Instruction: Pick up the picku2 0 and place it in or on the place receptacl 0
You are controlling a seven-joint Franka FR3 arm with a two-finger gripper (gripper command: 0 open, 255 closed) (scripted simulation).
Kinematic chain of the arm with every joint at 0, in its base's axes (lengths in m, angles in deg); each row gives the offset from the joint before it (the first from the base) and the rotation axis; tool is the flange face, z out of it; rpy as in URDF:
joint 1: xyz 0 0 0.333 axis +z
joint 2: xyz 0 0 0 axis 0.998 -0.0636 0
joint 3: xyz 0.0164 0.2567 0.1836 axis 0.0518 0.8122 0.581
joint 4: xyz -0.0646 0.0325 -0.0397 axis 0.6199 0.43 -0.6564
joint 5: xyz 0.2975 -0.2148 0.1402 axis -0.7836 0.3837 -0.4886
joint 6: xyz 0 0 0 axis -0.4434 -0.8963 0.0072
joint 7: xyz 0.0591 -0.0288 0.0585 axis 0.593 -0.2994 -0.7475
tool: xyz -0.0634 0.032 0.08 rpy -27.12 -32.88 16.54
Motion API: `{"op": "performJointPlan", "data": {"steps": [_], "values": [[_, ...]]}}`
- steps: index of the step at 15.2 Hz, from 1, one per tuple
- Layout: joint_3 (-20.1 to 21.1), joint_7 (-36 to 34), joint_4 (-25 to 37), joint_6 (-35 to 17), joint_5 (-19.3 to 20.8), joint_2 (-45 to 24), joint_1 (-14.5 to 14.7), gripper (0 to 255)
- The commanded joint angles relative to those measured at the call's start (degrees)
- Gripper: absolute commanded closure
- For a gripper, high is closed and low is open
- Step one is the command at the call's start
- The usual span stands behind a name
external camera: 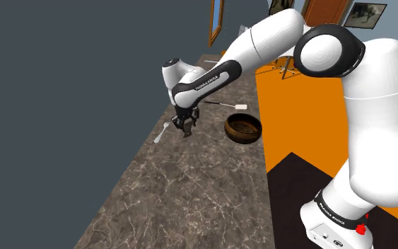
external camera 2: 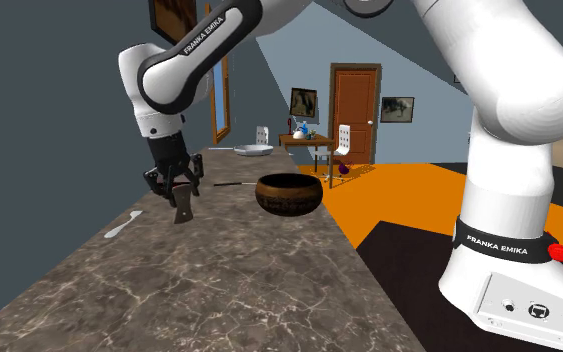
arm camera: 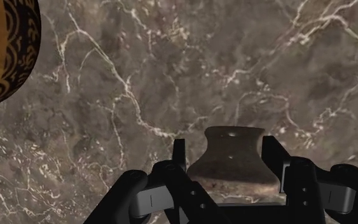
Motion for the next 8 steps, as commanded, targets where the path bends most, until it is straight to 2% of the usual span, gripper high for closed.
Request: {"op": "performJointPlan", "data": {"steps": [1, 8], "values": [[0.2, 0.3, 0.0, 0.9, -0.3, 0.9, -0.1, 255], [0.8, 1.6, 1.2, 4.8, -1.5, 3.8, -0.4, 255]]}}
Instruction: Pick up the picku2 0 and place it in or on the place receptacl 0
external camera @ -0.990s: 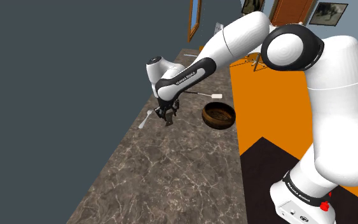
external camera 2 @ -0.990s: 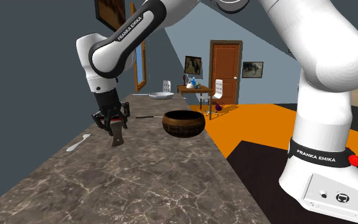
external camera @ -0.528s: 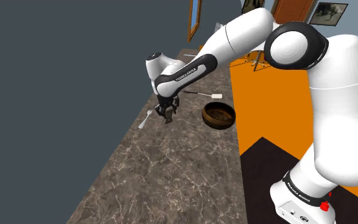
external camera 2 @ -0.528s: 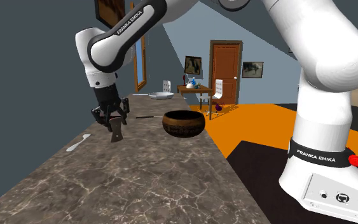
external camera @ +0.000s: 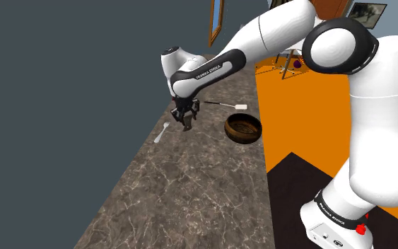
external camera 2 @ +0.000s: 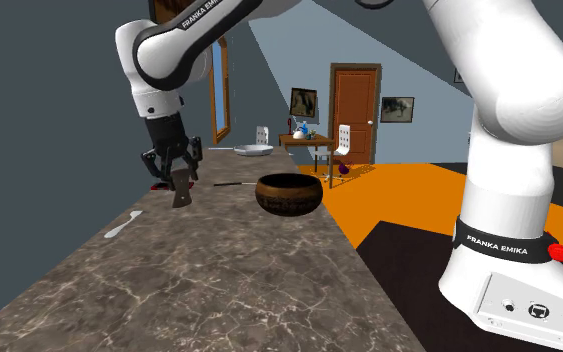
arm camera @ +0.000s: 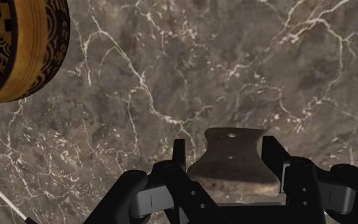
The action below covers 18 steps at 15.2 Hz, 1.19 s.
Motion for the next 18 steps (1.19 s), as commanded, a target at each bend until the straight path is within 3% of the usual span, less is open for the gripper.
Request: {"op": "performJointPlan", "data": {"steps": [1, 18], "values": [[0.1, 0.3, 0.2, 1.0, -0.3, 0.8, -0.1, 255], [1.0, 3.2, 6.4, 11.5, -2.5, 5.5, -0.2, 255]]}}
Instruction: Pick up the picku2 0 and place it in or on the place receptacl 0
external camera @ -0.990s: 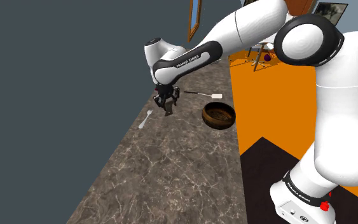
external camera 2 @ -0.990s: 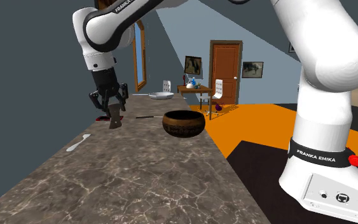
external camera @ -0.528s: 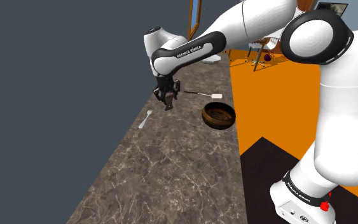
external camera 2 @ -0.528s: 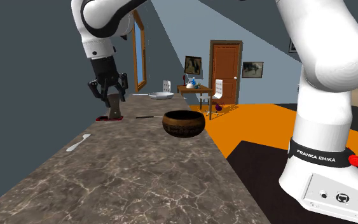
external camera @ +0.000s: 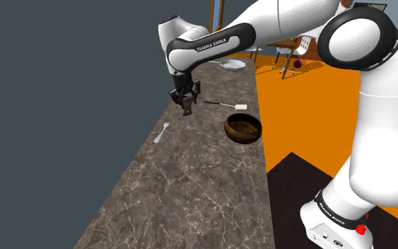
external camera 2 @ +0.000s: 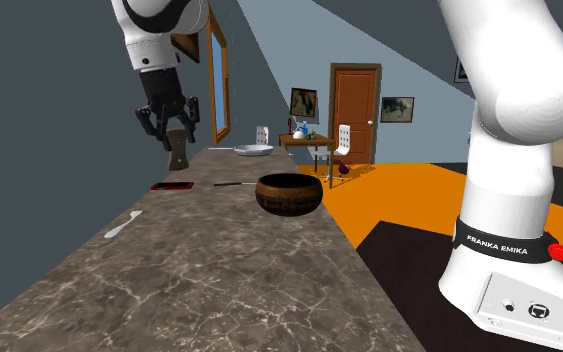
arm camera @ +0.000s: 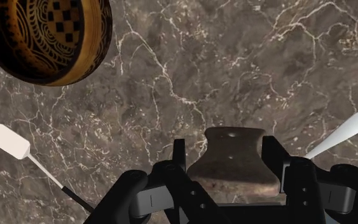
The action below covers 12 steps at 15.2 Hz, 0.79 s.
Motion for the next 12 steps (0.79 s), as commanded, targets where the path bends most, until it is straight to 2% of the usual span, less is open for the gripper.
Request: {"op": "performJointPlan", "data": {"steps": [1, 3, 12], "values": [[0.1, 0.4, 0.7, 1.2, -0.2, 0.5, 0.0, 255], [0.1, 0.5, 1.3, 2.0, -0.3, 0.7, 0.0, 255], [-2.3, 9.0, -20.4, -5.7, -3.3, 17.2, -7.5, 255]]}}
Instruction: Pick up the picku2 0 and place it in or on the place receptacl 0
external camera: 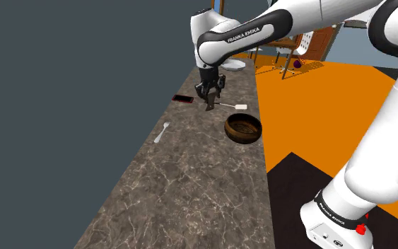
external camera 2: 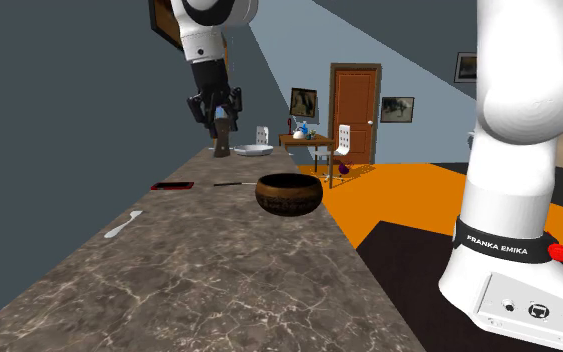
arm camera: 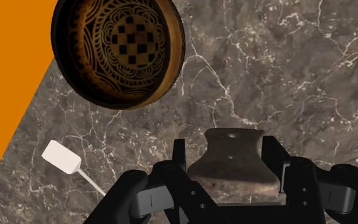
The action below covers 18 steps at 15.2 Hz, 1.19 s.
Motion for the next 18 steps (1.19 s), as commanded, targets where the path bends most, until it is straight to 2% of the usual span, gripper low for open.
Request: {"op": "performJointPlan", "data": {"steps": [1, 13, 18], "values": [[-0.8, 2.0, -4.3, -1.5, -0.6, 3.4, -1.3, 255], [-8.8, 16.8, -22.3, -6.6, -1.2, 19.6, -8.4, 255], [-8.8, 15.8, -24.7, -10.4, -0.5, 18.1, -8.5, 255]]}}
